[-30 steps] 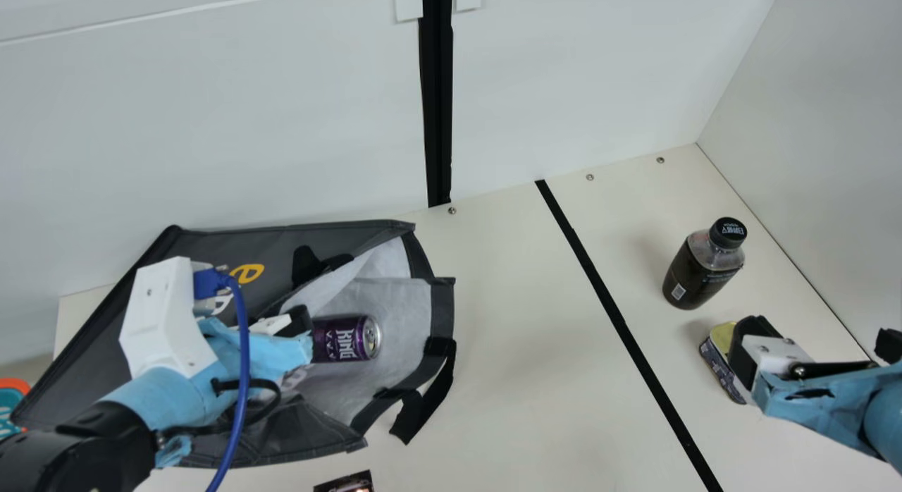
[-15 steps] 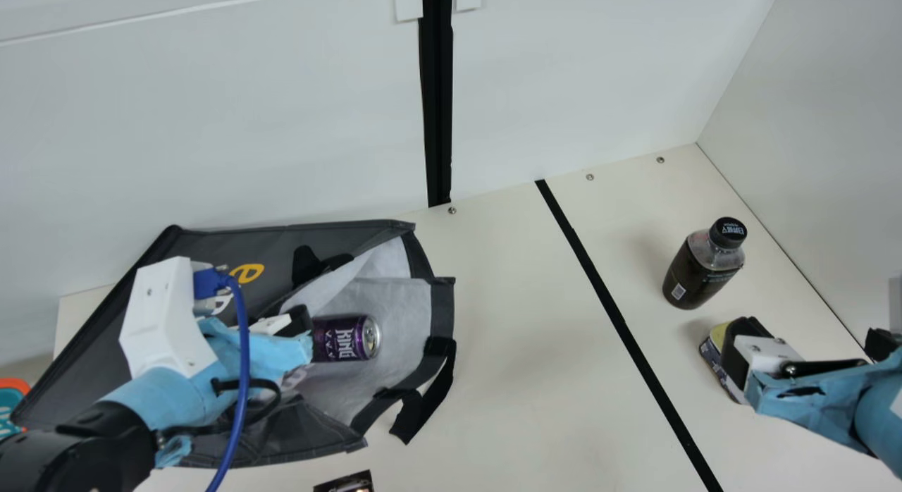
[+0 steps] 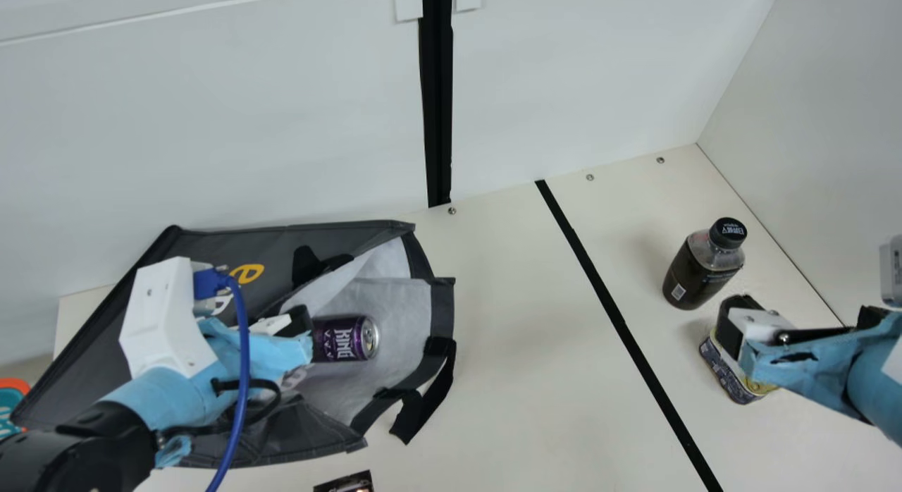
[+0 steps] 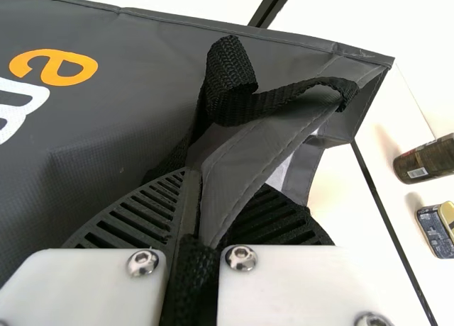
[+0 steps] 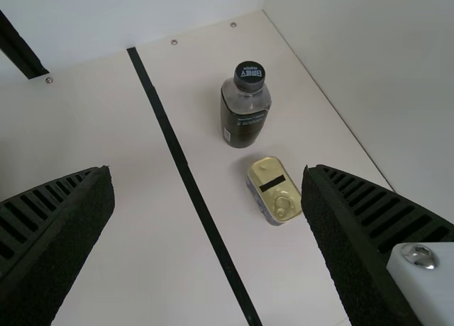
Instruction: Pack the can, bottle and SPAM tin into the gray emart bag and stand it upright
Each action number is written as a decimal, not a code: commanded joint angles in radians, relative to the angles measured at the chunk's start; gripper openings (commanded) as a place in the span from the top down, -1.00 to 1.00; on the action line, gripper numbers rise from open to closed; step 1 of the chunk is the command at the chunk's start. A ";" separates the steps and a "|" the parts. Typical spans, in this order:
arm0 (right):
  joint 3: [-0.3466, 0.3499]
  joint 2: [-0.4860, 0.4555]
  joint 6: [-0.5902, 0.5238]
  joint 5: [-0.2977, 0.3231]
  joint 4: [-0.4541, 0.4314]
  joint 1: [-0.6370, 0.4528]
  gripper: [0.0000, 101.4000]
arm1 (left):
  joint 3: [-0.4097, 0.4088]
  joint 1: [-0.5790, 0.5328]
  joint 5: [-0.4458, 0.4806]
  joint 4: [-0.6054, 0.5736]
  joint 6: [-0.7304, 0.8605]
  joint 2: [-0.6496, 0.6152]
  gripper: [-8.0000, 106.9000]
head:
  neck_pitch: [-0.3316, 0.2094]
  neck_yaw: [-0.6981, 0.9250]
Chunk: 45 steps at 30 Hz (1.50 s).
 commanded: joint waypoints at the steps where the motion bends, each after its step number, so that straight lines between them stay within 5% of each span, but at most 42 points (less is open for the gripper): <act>1: -0.009 0.013 -0.001 0.001 0.000 -0.002 -0.87 | 0.000 0.000 0.000 0.000 0.000 0.000 1.00 | -0.023 -0.002; 29: -0.069 0.285 -0.206 -0.109 0.178 -0.270 -0.87 | 0.000 0.000 0.000 0.000 0.000 0.000 1.00 | -0.023 -0.002; 45: -0.133 0.473 -0.251 -0.147 0.222 -0.322 -0.87 | 0.000 0.000 0.000 0.000 0.000 0.000 1.00 | -0.023 -0.002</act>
